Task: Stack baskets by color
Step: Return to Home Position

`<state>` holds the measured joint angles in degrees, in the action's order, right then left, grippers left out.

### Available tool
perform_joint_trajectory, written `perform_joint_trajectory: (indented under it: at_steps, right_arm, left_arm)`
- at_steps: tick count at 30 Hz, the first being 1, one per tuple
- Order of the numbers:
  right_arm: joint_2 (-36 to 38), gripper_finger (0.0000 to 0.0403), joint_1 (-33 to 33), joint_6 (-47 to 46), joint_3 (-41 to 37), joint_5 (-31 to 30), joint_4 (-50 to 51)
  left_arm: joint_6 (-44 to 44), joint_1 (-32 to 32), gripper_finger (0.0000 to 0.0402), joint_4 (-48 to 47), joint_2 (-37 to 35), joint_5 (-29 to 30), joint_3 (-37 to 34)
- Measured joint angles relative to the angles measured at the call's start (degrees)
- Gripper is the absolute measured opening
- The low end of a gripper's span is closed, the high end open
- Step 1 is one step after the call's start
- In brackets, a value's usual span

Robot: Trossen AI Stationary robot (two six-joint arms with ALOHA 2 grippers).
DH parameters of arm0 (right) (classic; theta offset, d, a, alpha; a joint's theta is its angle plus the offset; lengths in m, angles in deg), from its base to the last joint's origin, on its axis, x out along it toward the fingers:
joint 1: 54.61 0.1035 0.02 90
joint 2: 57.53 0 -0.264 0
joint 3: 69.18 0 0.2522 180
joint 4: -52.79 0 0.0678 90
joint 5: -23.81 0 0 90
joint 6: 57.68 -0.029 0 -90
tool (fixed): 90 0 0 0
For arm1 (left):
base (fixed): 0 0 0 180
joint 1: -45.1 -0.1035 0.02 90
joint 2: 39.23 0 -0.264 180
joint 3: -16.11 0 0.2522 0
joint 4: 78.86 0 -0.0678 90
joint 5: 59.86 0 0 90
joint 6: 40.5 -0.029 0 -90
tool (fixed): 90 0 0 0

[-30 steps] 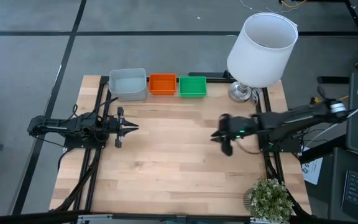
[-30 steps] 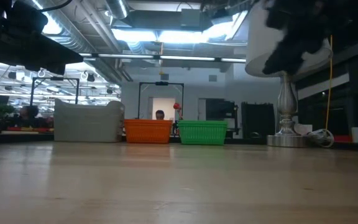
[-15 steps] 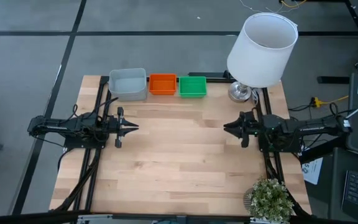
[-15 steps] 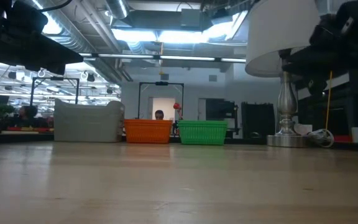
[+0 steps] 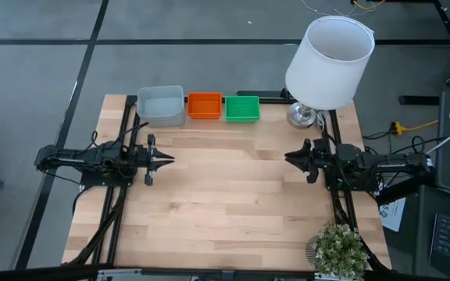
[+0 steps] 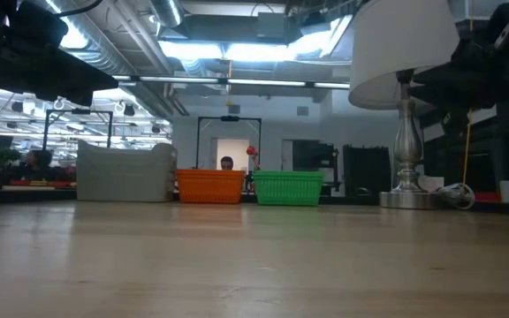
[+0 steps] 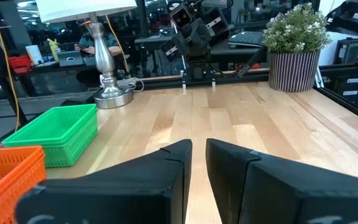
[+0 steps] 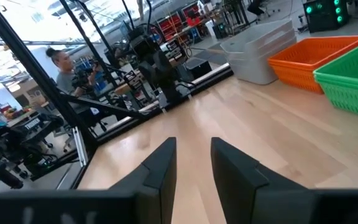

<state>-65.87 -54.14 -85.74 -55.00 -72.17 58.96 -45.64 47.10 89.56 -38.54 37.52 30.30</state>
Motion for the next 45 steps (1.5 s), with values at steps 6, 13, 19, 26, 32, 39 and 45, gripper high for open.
perform_joint_trajectory:
  at_steps: [6,13,19,26,32,39,45]
  right_arm:
    - [0.6,0.0099,0.0,0.0,0.0,0.0,1.5]
    - [0.5,0.0099,0.1,0.0,0.0,0.0,3.9]
    - [0.5,0.0099,0.1,0.0,0.0,0.0,3.9]
    - [0.5,0.0099,0.1,0.0,0.0,0.0,3.9]
    - [0.5,0.0099,0.1,0.0,0.0,0.0,3.9]
    - [0.5,0.0099,0.1,0.0,0.0,0.0,3.9]
    - [0.5,0.0099,0.1,0.0,0.0,0.0,3.8]
  left_arm:
    - [0.0,0.0,0.0041,0.0,0.0,0.0,0.0]
    - [0.0,0.0,0.0041,0.0,0.0,0.0,0.0]
    - [0.0,0.0,0.0041,0.0,0.0,0.0,0.0]
    - [0.0,0.0,0.0041,0.0,0.0,0.0,0.0]
    - [0.0,0.0,0.0041,0.0,0.0,0.0,0.0]
    - [0.0,0.0,0.0041,0.0,0.0,0.0,0.0]
    - [0.0,0.0,0.0041,0.0,0.0,0.0,0.0]
